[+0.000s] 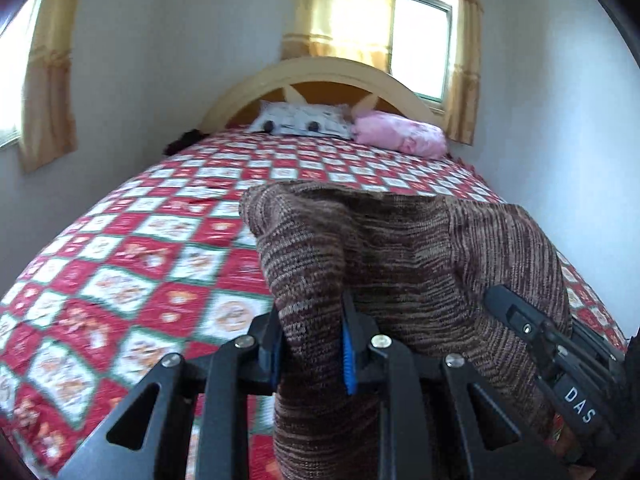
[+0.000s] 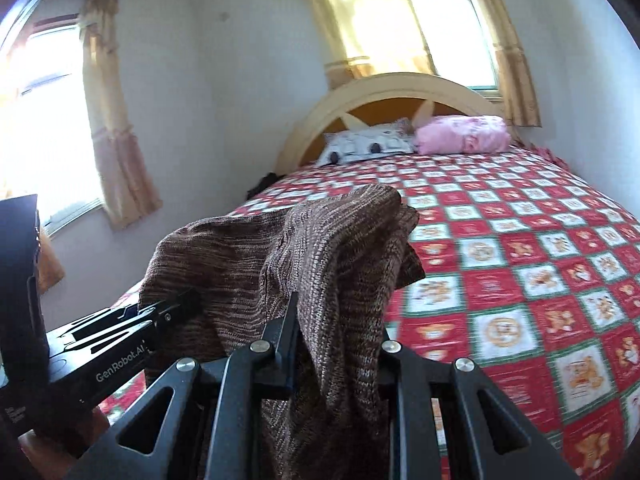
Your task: Fold small clothes
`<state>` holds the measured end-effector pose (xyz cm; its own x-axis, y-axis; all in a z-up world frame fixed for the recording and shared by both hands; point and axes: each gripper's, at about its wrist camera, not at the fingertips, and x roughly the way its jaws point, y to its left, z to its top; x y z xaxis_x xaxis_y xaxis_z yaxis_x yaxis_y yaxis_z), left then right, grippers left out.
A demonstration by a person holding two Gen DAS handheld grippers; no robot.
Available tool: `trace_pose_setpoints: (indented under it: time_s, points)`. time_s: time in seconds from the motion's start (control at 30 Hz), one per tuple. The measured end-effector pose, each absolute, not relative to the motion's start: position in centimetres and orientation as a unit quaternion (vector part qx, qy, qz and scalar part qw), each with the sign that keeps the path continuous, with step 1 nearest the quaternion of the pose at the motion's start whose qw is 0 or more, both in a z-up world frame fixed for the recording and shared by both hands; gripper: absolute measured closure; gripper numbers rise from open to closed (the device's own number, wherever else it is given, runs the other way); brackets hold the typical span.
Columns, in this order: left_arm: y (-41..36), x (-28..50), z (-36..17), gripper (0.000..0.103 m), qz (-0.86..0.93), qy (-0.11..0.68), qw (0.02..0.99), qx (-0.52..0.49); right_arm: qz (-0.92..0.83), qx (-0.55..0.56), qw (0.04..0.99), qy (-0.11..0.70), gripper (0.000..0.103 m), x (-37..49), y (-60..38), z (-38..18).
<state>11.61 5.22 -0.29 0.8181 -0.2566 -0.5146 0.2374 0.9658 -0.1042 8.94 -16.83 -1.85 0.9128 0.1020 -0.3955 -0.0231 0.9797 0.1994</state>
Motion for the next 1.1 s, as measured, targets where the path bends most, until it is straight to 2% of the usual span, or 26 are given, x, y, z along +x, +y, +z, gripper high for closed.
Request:
trace_pose_setpoints:
  time_s: [0.4,0.63,0.77,0.9,0.97,1.07,1.1]
  points:
    - [15.1,10.4,-1.2,0.079,-0.003,0.271,0.962,-0.023,0.129,0.037,0.966,0.223,0.082,11.7,-5.1,-2.2]
    - [18.1,13.0,-2.8,0.079,0.042,0.280,0.958,-0.037,0.157,0.006,0.958,0.238,0.082,16.5,-0.6,-3.8]
    - [18.1,16.7,-5.7,0.079,0.070,0.301,0.951,-0.027,0.152,-0.007,0.952,0.265,0.082,21.5,1.0,-6.9]
    - [19.1,20.9,-11.0,0.076,0.086,0.362,0.928,-0.033,0.129,-0.034,0.937,0.322,0.082,26.4,2.1,-12.4]
    - [20.3,22.2,-14.0,0.070,0.090,0.401,0.910,-0.059,0.115,-0.044,0.920,0.373,0.081,28.6,2.4,-15.3]
    - [22.1,22.1,-14.0,0.056,0.075,0.400,0.905,-0.124,0.123,-0.008,0.916,0.381,0.078,29.5,1.0,-15.4]
    - [22.5,22.3,-14.3,0.048,0.075,0.404,0.901,-0.141,0.125,0.004,0.914,0.386,0.078,29.7,0.6,-15.6]
